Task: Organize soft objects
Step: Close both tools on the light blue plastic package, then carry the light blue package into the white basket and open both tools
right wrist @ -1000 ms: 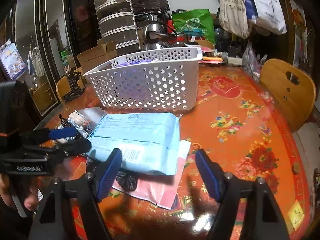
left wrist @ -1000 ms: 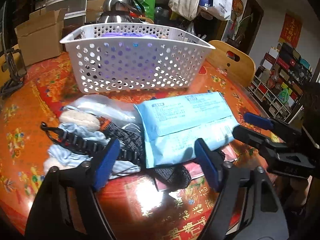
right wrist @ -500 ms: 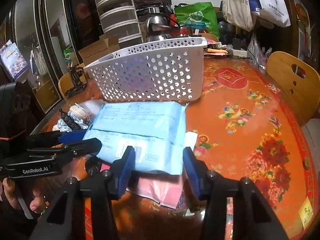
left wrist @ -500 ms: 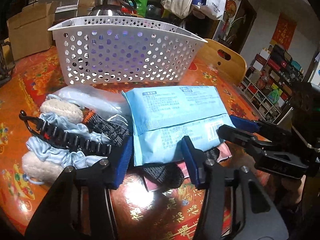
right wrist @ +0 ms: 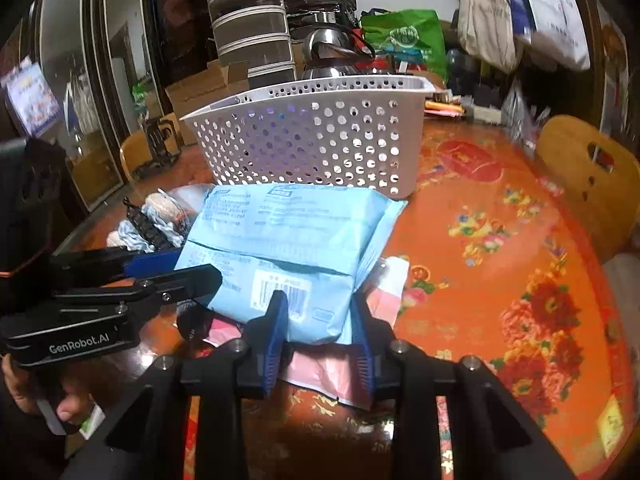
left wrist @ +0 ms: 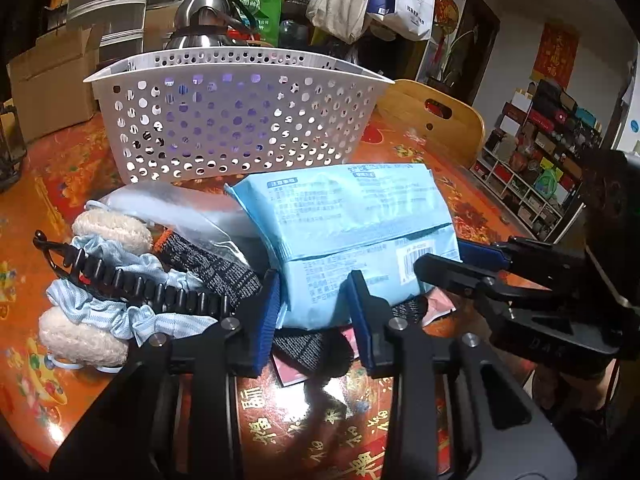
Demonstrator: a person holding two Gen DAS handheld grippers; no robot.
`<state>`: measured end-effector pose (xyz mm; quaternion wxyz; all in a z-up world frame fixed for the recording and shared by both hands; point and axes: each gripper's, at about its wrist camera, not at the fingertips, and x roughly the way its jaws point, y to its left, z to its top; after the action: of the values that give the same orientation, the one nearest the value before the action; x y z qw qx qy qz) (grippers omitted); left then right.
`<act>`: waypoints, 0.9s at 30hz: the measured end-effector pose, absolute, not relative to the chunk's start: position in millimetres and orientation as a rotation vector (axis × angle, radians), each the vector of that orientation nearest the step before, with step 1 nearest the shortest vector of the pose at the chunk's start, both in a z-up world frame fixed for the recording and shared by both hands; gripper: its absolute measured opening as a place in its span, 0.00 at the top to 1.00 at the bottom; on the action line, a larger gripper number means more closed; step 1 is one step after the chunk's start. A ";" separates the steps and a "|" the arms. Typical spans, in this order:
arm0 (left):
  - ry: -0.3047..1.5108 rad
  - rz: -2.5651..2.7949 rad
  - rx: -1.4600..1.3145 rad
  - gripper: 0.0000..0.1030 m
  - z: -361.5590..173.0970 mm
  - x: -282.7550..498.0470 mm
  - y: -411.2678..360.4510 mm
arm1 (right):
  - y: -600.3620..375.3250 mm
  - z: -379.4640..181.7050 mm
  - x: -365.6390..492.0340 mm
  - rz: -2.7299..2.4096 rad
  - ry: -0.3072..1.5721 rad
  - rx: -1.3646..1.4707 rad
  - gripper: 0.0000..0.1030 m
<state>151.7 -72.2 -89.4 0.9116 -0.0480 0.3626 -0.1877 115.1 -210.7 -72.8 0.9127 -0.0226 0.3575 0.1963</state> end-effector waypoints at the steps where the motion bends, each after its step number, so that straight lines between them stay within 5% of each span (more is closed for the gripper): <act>1: 0.743 -0.390 -0.107 0.74 -89.1 151.6 -70.4 | -210.6 -72.3 114.5 0.403 0.733 -0.045 0.72; 27: 0.630 -0.384 -0.085 0.78 -38.9 132.0 -56.2 | -197.7 -31.8 101.6 0.397 0.622 -0.081 0.75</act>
<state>132.0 -56.2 -38.9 0.9318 -0.0416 0.3080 -0.1874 101.6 -197.7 -31.8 0.9319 -0.0397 0.3039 0.1938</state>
